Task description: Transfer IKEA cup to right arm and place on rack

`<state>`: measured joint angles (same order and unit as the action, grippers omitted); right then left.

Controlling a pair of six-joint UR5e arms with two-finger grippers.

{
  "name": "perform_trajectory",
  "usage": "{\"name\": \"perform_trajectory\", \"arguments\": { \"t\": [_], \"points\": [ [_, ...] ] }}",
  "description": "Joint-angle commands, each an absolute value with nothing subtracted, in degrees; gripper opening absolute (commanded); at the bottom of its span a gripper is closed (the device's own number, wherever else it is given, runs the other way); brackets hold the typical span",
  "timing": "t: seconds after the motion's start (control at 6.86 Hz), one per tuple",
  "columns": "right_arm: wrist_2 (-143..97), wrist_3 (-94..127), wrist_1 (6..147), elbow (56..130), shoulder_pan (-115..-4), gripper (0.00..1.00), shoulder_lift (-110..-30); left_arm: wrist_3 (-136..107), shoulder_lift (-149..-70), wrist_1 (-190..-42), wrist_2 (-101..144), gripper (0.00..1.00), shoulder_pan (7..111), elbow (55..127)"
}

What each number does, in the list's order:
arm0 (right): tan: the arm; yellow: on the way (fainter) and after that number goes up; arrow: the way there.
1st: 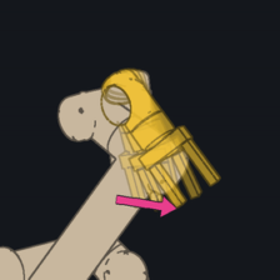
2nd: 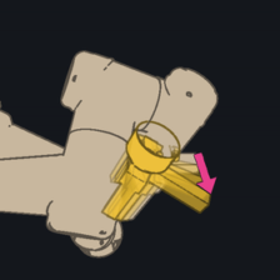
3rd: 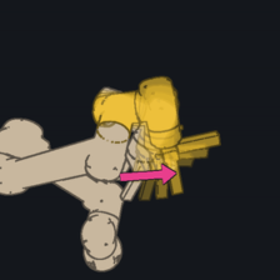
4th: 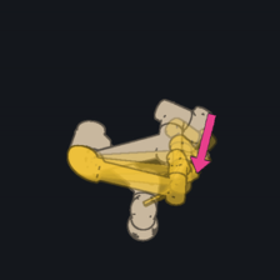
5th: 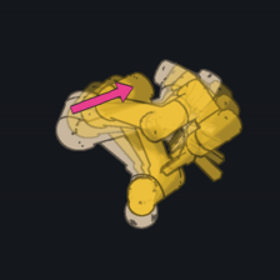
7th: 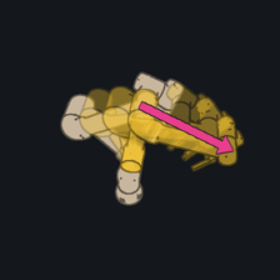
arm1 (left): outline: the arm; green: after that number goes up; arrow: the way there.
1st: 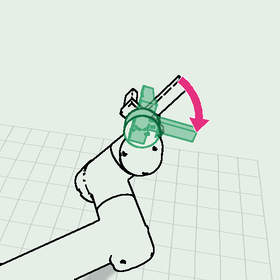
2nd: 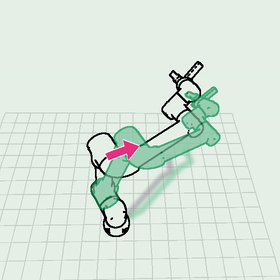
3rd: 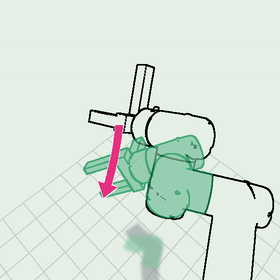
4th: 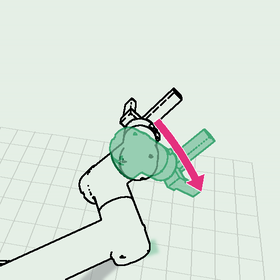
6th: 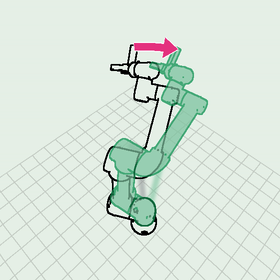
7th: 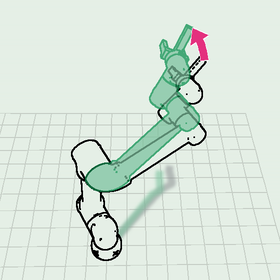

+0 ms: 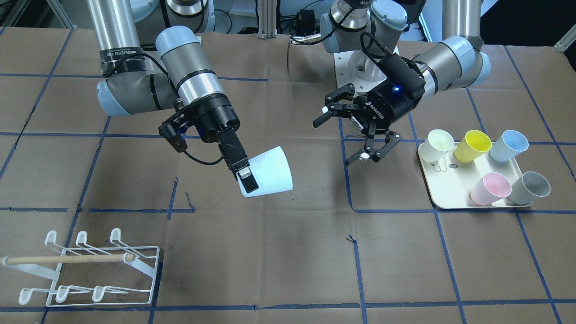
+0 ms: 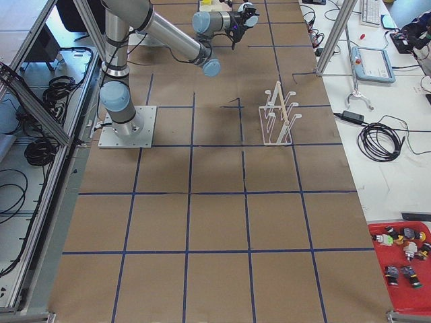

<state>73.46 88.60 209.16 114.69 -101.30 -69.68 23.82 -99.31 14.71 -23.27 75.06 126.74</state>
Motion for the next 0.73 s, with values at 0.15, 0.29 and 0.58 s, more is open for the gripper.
{"name": "perform_trajectory", "arguments": {
  "t": [0.15, 0.29, 0.58],
  "points": [
    [74.0, 63.8, 209.1, 114.3, -93.5, 0.09, -69.6, 22.9, -99.2, 10.4, -42.3, 0.99, 72.0, 125.3],
    [74.5, 50.7, 209.0, 114.3, -91.4, 0.09, -69.5, 19.9, -99.4, 4.7, -47.3, 0.99, 73.7, 122.4],
    [79.2, 28.5, 207.9, 113.8, -88.9, 0.08, -68.7, 19.0, -99.4, -14.2, -64.8, 0.99, 81.2, 111.2]
  ]
}}
